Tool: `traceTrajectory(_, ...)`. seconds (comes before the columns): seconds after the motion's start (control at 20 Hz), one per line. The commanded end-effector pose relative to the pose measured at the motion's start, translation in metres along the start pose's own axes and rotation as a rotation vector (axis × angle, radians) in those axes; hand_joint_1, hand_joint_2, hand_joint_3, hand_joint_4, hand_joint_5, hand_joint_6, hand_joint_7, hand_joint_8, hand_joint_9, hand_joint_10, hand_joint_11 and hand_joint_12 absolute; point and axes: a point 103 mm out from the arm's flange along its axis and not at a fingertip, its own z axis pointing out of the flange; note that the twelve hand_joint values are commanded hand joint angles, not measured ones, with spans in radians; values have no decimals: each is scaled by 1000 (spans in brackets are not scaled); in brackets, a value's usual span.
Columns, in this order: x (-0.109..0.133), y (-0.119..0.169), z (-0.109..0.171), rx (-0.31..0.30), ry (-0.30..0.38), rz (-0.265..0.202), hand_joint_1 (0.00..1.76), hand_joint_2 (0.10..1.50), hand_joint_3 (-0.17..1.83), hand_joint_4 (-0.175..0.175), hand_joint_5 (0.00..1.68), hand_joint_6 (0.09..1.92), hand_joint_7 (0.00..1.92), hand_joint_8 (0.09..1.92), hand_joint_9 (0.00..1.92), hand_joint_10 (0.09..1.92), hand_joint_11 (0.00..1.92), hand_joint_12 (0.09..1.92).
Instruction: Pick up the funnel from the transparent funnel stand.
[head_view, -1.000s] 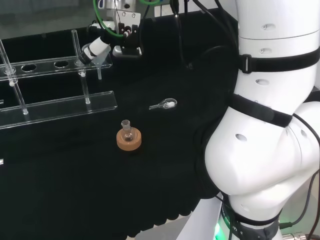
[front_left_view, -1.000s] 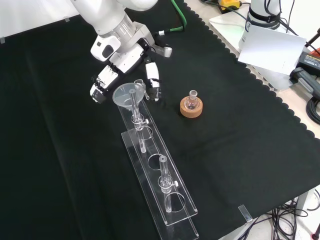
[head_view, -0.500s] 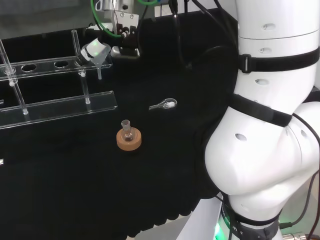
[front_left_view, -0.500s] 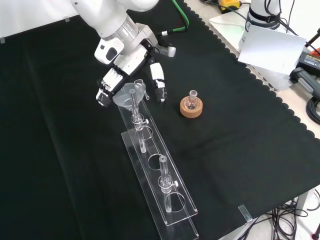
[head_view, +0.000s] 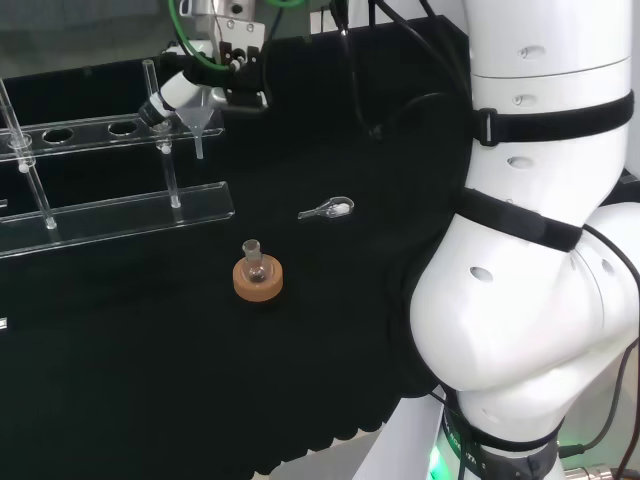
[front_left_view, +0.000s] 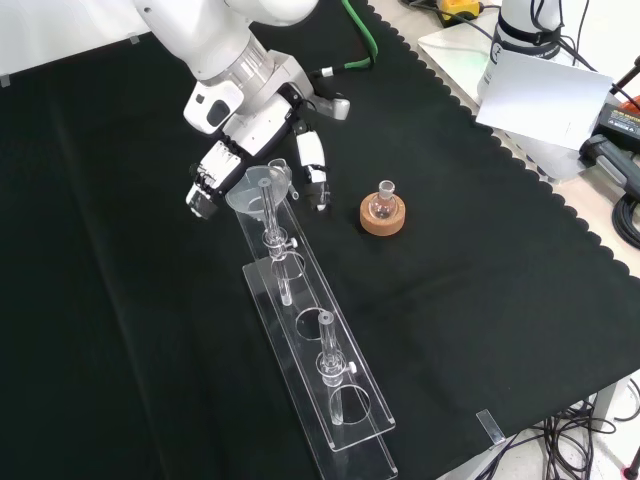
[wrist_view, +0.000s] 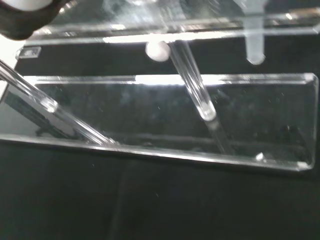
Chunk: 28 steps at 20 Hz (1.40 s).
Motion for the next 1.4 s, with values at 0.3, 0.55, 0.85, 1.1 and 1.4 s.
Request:
traceTrajectory(0.3,-13,-6,3,38,-11,10,639,681,10,-45,0,87,0,87,11,87,0,620)
traceTrajectory(0.55,-13,0,4,53,-16,21,641,683,8,-52,0,87,119,100,147,217,0,965)
traceTrajectory(0.85,29,15,13,69,-48,33,642,683,7,-48,0,87,58,422,3,686,0,1042)
traceTrajectory(1.1,-15,-1,3,53,-40,34,640,688,9,-48,0,87,93,548,26,761,0,1083)
traceTrajectory(1.4,20,11,8,44,-53,44,645,693,13,-48,0,87,98,576,42,777,0,1122)
